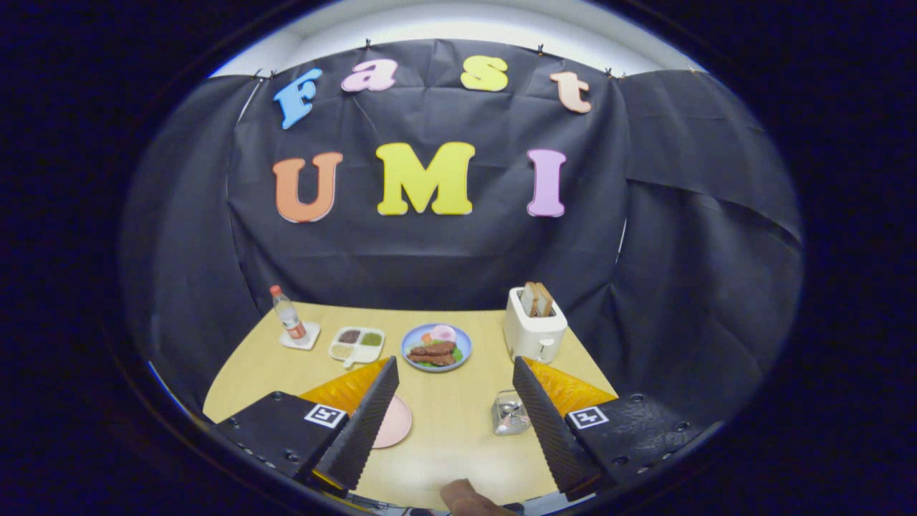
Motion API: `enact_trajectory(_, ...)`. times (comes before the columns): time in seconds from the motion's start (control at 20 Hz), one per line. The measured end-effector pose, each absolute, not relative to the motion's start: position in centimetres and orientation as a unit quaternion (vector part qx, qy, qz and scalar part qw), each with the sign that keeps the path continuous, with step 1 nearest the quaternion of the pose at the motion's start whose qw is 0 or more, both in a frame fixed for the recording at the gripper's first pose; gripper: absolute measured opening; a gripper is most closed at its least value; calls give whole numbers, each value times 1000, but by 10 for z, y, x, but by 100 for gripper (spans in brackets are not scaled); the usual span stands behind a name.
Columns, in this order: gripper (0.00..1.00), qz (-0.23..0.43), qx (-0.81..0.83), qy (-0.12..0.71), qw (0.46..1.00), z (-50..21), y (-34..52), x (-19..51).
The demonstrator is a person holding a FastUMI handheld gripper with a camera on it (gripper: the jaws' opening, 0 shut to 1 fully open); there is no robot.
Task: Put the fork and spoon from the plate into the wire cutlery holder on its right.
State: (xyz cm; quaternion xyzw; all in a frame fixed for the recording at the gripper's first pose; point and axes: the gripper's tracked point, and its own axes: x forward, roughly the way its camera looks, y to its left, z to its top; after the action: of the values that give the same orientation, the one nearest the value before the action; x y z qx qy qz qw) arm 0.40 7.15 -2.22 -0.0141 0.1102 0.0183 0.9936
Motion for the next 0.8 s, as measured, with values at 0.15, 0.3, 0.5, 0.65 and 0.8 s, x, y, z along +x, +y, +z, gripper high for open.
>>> enact_trajectory(0.15,96,15,-7,42,999,0,68,-22)
enact_trajectory(0.3,96,23,-15,1,1000,9,69,-40)
enact_trajectory(0.5,96,27,-10,-11,1000,10,68,-57)
enact_trajectory(0.65,96,28,-19,-15,999,10,65,-63)
enact_trajectory(0.8,96,25,-23,-16,999,9,61,-68)
